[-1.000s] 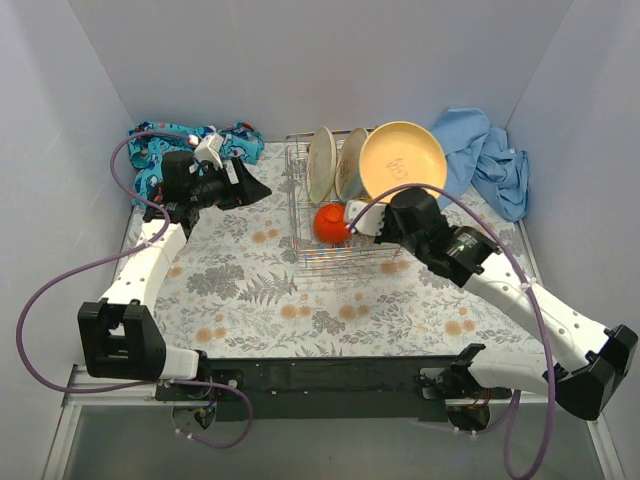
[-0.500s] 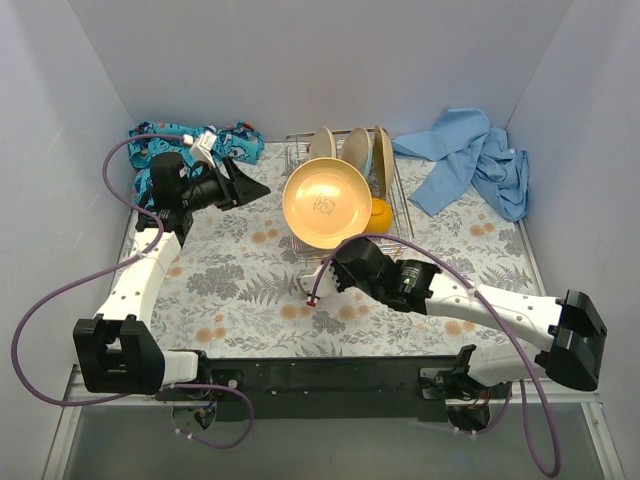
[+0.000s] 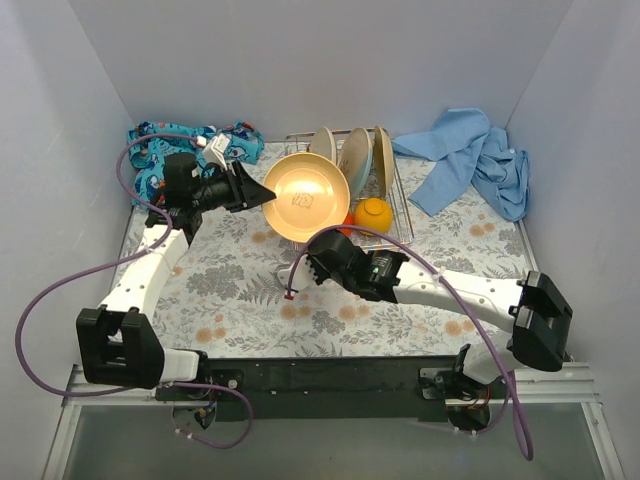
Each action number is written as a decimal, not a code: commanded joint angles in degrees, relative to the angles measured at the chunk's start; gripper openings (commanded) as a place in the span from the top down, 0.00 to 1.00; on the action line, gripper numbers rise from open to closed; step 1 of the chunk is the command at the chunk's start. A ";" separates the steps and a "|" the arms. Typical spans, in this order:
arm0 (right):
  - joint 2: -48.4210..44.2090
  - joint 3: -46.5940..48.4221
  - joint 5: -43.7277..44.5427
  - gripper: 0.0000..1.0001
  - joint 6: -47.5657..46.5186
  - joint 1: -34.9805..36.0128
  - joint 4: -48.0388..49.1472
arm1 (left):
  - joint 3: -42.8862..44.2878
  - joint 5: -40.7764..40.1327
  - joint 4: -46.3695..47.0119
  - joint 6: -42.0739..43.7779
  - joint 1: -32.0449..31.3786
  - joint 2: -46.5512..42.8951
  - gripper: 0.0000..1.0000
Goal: Load the mixed dishes into the dish rack
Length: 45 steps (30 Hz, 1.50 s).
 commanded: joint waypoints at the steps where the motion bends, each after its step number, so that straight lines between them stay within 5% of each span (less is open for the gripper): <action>1: 1.11 4.10 1.47 0.99 -3.41 0.84 3.89 | 1.26 -3.00 -1.49 2.60 -0.59 0.65 0.85; 3: 1.55 4.46 2.00 0.99 -2.97 0.93 3.98 | 1.26 -4.06 -1.58 2.86 -0.68 0.56 0.98; 5: 1.73 5.42 3.14 0.99 -0.53 0.84 4.67 | 1.26 -6.25 -2.02 2.87 -0.59 0.56 1.00; 8: 1.38 11.28 2.98 0.50 7.18 0.49 -0.81 | 1.53 -6.79 -2.02 4.35 -0.59 2.23 1.00; 9: 0.42 13.49 -2.08 0.14 10.10 -0.47 -3.73 | 2.14 -6.79 -2.02 4.88 -0.59 2.93 1.00; 11: -0.29 19.98 -6.76 0.02 15.02 -1.79 -9.71 | 2.93 -7.23 -1.85 5.76 -0.59 4.86 1.00; 15: -1.87 27.63 -22.47 0.03 29.76 -10.28 -12.72 | 5.65 -6.52 -1.67 7.70 -0.59 10.22 1.00; 20: 4.00 39.86 -29.89 0.06 48.60 -23.31 -13.77 | 6.45 -4.24 -0.88 9.72 -0.50 11.90 1.00; 28: 11.30 44.36 -33.77 0.09 56.08 -27.98 -16.41 | 4.96 6.47 2.19 8.93 -0.68 11.99 1.00; 45: 20.62 52.10 -45.54 0.30 65.06 -32.82 -26.87 | 7.33 6.75 1.93 8.93 -1.12 12.26 1.00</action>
